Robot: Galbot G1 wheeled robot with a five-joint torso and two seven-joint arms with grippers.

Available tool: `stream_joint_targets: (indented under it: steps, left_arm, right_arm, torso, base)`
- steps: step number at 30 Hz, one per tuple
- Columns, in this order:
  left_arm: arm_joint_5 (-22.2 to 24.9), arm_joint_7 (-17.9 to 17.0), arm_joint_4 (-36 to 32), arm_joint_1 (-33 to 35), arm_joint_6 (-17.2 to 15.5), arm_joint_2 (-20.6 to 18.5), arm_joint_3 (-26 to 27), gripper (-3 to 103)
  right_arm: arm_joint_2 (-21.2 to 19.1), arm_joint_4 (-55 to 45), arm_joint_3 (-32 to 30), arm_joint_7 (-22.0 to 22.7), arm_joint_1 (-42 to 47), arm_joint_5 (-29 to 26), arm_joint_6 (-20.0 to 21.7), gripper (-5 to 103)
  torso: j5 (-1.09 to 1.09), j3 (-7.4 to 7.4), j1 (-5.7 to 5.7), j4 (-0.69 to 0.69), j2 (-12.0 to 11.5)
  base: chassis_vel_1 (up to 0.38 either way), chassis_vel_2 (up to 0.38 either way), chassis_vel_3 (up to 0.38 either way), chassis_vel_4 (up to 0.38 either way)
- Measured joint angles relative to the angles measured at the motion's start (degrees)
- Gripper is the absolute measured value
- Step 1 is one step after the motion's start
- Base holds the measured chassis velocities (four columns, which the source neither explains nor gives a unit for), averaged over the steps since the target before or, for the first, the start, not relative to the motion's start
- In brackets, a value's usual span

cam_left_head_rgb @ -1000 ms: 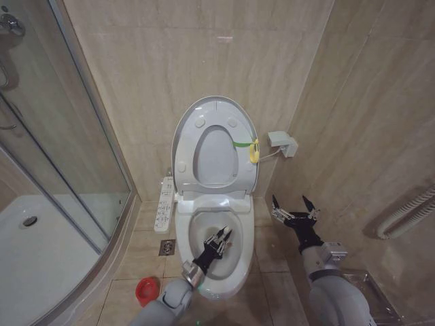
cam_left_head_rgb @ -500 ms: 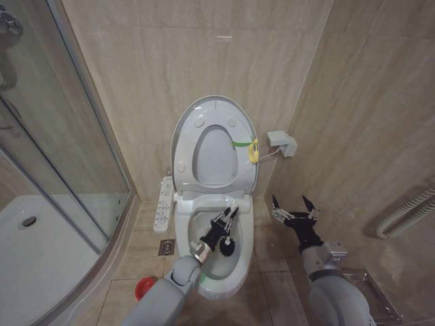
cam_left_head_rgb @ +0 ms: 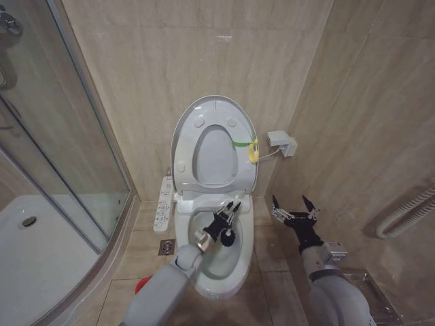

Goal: Open the toilet lid, clean the toilet bowl with a toilet brush, close the toilet lid, and flush.

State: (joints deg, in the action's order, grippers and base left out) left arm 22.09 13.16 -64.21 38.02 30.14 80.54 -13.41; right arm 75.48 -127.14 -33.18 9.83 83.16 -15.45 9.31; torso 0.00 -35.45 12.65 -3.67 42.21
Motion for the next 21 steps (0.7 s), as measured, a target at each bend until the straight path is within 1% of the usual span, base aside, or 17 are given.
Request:
stream_joint_targets:
  steps: [4, 11, 15, 18, 21]
  left_arm:
    - [0.54, 0.02, 0.32, -0.83, 0.01, 0.83, -0.41, 19]
    - [0.58, 0.64, 0.62, 1.4, 0.67, 1.84, -0.73, 19]
    - [-0.08, 2.49, 5.34, 1.57, 2.97, 1.86, 0.74, 19]
    - [-0.11, 3.08, 6.54, 1.0, 3.46, 1.68, 1.11, 19]
    - [-0.13, 3.11, 6.23, 0.43, 3.45, 1.72, 1.1, 19]
  right_arm:
    - [0.0, 0.0, 0.0, 0.0, 0.0, 0.0, 0.0, 100]
    - [0.0, 0.0, 0.0, 0.0, 0.0, 0.0, 0.0, 100]
    - [0.0, 0.0, 0.0, 0.0, 0.0, 0.0, 0.0, 100]
    - [0.0, 0.0, 0.0, 0.0, 0.0, 0.0, 0.0, 100]
    - [0.0, 0.0, 0.0, 0.0, 0.0, 0.0, 0.0, 100]
  torso:
    - [0.0, 0.0, 0.0, 0.0, 0.01]
    - [0.0, 0.01, -0.01, 0.0, 0.01]
    - [0.0, 0.0, -0.01, 0.02, 0.01]
    - [0.0, 0.0, -0.01, 0.02, 0.01]
    - [0.0, 0.0, -0.01, 0.02, 0.01]
  base:
    - [0.0, 0.0, 0.0, 0.0]
    - [0.0, 0.0, 0.0, 0.0]
    - [0.0, 0.0, 0.0, 0.0]
    - [0.0, 0.0, 0.0, 0.0]
    - [0.0, 0.0, 0.0, 0.0]
